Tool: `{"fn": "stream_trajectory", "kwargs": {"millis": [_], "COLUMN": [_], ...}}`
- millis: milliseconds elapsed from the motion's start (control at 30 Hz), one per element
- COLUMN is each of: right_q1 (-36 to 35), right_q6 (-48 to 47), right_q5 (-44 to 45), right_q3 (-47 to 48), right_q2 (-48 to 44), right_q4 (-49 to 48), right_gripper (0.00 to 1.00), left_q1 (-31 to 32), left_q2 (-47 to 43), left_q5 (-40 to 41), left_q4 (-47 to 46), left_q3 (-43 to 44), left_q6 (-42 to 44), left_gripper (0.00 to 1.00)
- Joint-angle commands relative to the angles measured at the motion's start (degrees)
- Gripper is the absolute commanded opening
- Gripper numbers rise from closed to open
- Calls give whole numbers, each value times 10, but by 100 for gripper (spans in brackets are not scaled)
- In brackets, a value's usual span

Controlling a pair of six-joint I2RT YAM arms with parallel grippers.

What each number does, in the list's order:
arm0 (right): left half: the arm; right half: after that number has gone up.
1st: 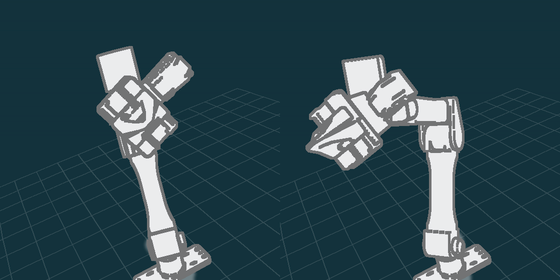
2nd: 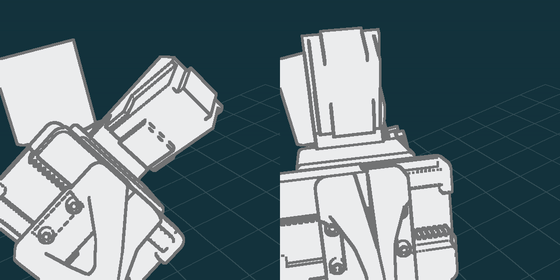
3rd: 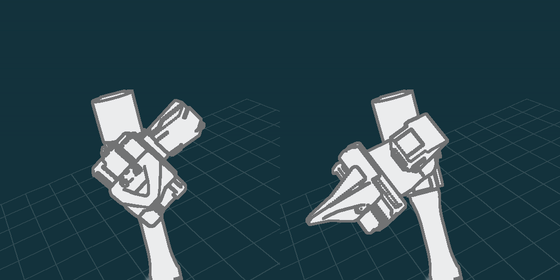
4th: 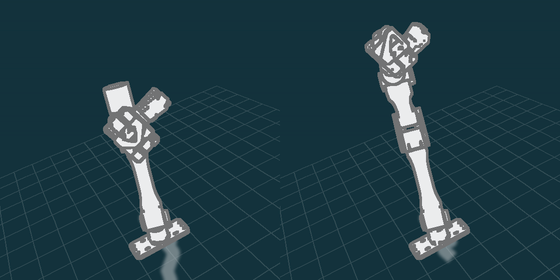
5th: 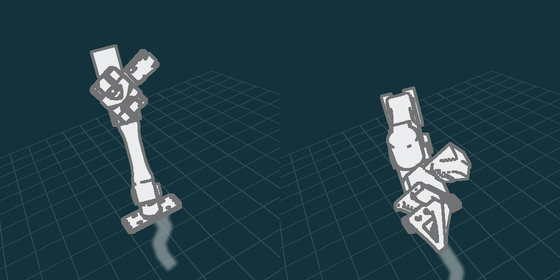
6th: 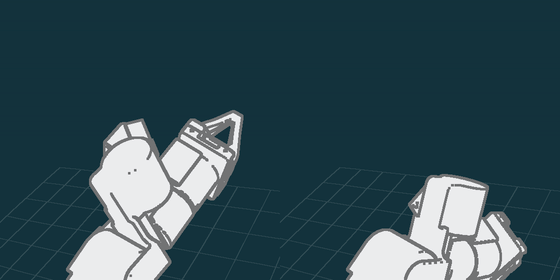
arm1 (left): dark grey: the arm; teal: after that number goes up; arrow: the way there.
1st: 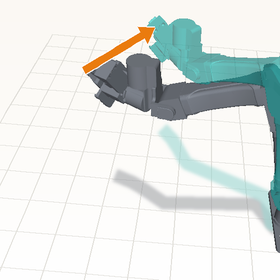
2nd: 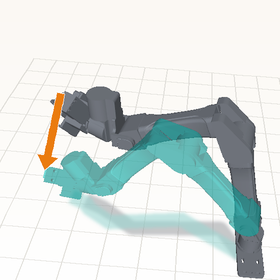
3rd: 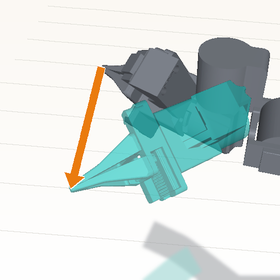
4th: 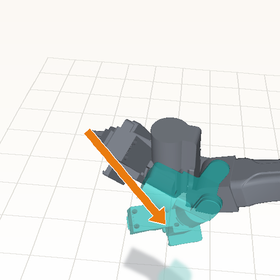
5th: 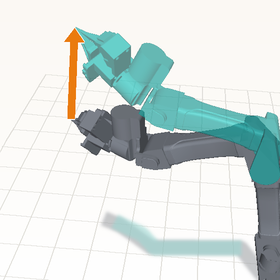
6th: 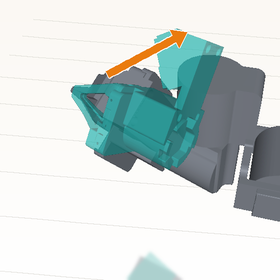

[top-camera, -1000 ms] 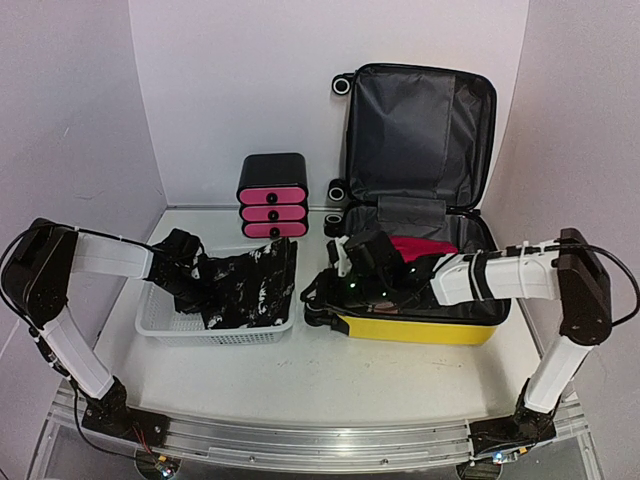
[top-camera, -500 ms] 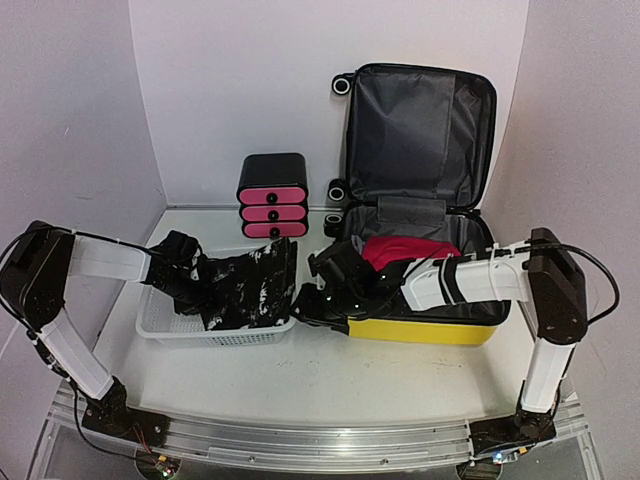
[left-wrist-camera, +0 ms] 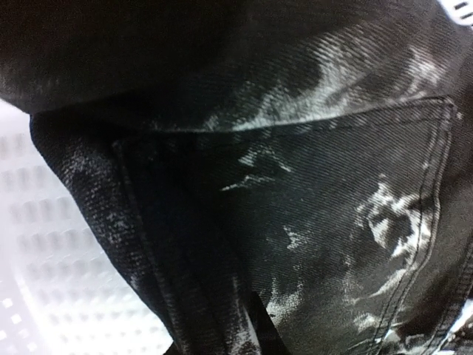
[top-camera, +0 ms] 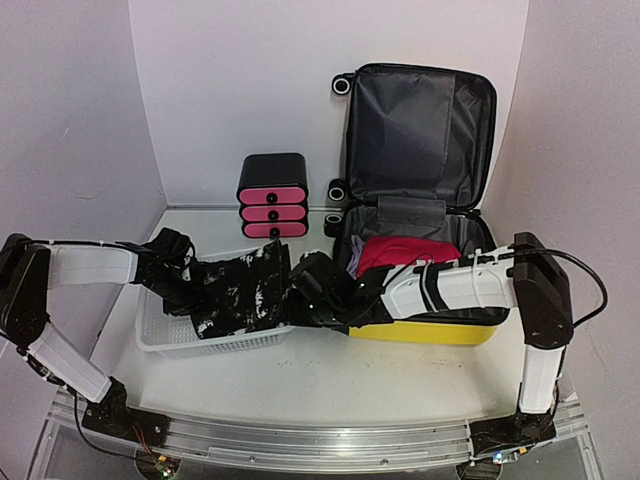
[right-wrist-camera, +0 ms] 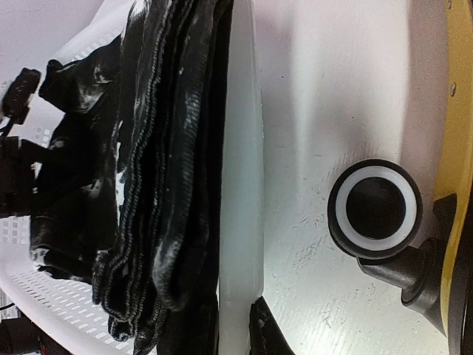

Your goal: Open, take out, and arrange the luggage

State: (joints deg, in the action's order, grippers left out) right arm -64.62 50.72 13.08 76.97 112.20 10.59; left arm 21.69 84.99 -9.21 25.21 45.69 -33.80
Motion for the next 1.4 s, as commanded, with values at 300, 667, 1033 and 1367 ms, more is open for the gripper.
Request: {"fn": "stream_trajectory", "kwargs": {"millis": [300, 667, 1033, 1367], "right_q1": [-26, -26, -26, -27], "right_q6": [-7, -9, -13, -13], "right_q5": [142, 127, 121, 118], "right_q3": [-2, -9, -12, -14], "right_q2": [-27, -29, -30, -30], "right_q4": [16, -2, -12, -15], "right_gripper": [0, 0, 0, 0], "left_q1": [0, 0, 0, 0], "left_q2": [-73, -27, -31, -32], "left_q5": [68, 74, 109, 120], "left_q4": [81, 94, 113, 128], "left_q3": [20, 50, 45, 53], "left_q6": [31, 72, 76, 84], "left_gripper": [0, 1, 0, 2]}}
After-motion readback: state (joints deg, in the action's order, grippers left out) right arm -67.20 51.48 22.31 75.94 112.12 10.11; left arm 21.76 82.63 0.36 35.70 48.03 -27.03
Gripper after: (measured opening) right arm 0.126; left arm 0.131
